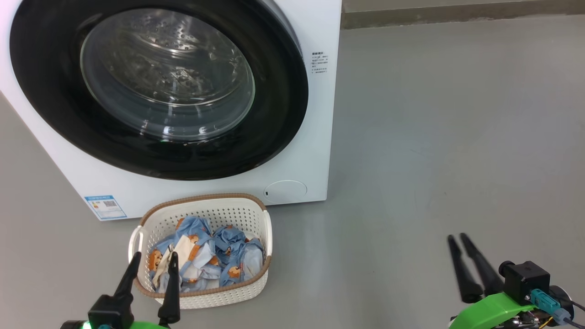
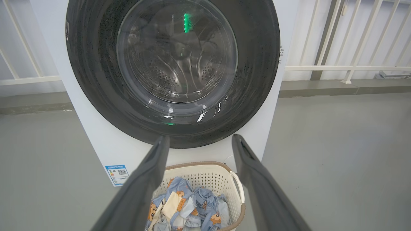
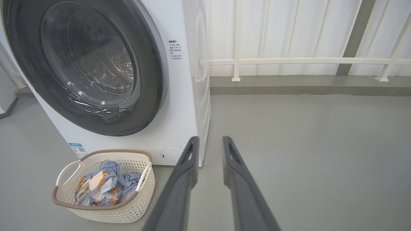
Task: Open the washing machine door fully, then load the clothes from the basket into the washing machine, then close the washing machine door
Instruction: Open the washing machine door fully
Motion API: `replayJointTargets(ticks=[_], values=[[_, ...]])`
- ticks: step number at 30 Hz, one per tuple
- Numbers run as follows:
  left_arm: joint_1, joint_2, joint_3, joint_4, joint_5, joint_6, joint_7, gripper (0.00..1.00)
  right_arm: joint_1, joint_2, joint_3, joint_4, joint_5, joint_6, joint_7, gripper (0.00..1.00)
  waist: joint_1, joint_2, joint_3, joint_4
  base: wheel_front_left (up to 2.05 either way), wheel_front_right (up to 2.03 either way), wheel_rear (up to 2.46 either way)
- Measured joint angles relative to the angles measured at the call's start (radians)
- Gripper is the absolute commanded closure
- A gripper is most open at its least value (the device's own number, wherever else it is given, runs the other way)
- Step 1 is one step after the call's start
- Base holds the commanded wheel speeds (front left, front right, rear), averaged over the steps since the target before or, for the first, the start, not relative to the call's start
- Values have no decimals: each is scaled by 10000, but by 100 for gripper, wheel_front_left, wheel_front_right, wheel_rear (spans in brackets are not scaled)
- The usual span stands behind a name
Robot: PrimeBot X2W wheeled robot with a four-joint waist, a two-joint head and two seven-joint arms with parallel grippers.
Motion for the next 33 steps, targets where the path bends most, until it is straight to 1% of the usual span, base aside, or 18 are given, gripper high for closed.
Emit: replayJointTargets(ticks=[7,12,13,16,18,19,20,22,24,27,33], values=[[0,-2,-10,-2,6,59,0,0,0,0,38,27,102,0,12,100,0,0,19,4,0,0,0],[0,-2,-17,-44,6,59,0,0,-18,0,36,96,487,0,69,100,0,0,88,19,0,0,0],[0,-2,-17,-50,6,59,0,0,-27,0,35,136,792,0,111,100,0,0,109,25,0,0,0],[-8,-4,-25,-102,6,59,0,0,-185,0,-25,343,2190,0,245,100,1,0,219,43,0,0,0],[-36,-6,-46,-134,6,59,0,0,-438,2,-73,533,3852,0,422,100,0,0,314,65,0,0,0],[-58,-6,-59,-151,6,59,0,0,-561,4,-134,604,4182,0,451,100,0,0,368,76,0,0,0],[-58,-6,-59,-151,6,59,0,0,-561,4,-134,604,4182,0,451,100,0,0,368,76,0,0,0],[-142,-10,-111,-180,6,59,0,0,-847,0,-291,771,5145,0,585,100,0,0,489,107,0,0,0],[-261,-15,-150,-234,6,59,0,0,-1151,-6,-424,951,5837,0,688,100,0,0,627,138,0,0,0],[-407,-25,-184,-290,6,59,0,0,-1723,-6,-589,1258,7214,0,980,100,0,0,871,190,0,0,0],[-825,-86,-314,-466,4,59,0,0,-3217,-29,-1168,1893,10230,0,1941,100,0,0,1530,295,0,0,0]])
